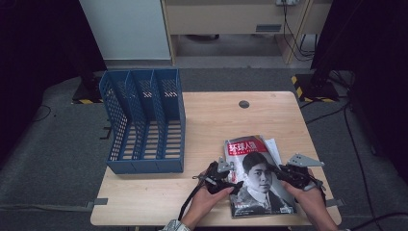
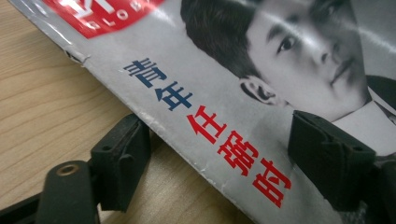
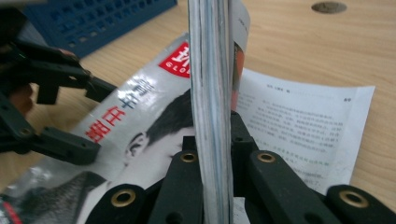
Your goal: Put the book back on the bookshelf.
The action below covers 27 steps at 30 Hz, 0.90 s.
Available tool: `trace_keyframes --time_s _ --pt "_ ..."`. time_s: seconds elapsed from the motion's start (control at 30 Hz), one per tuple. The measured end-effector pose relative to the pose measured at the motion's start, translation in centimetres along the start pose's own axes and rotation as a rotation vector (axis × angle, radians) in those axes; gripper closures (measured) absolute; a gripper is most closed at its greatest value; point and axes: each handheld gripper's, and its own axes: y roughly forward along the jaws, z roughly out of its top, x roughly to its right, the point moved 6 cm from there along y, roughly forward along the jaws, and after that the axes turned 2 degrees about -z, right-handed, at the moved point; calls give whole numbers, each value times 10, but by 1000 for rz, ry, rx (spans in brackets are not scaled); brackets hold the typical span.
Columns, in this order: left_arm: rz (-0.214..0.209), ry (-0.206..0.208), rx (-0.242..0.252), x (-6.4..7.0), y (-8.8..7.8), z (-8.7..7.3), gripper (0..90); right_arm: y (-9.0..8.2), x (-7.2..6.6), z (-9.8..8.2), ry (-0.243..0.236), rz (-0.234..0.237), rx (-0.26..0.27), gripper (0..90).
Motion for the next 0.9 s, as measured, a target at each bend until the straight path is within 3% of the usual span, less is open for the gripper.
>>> trace_keyframes --time_s 0.2,0.43,0.47,0.57,0.73,0.9 --pt "34 14 -1 -2 0 0 311 11 8 -12 24 -39 -83 796" --pt "54 32 -5 -1 0 0 349 18 19 -22 -4 -153 -186 436" --pt "54 32 -5 -1 0 0 349 15 25 -22 -15 -212 -196 322" --pt "54 32 -5 -1 0 0 354 10 30 -23 -20 -254 -214 269" --pt "56 34 -5 -1 0 0 357 1 33 -27 3 -247 -233 210" --pt "57 33 -4 -2 0 0 368 3 30 -34 23 -217 -280 169"
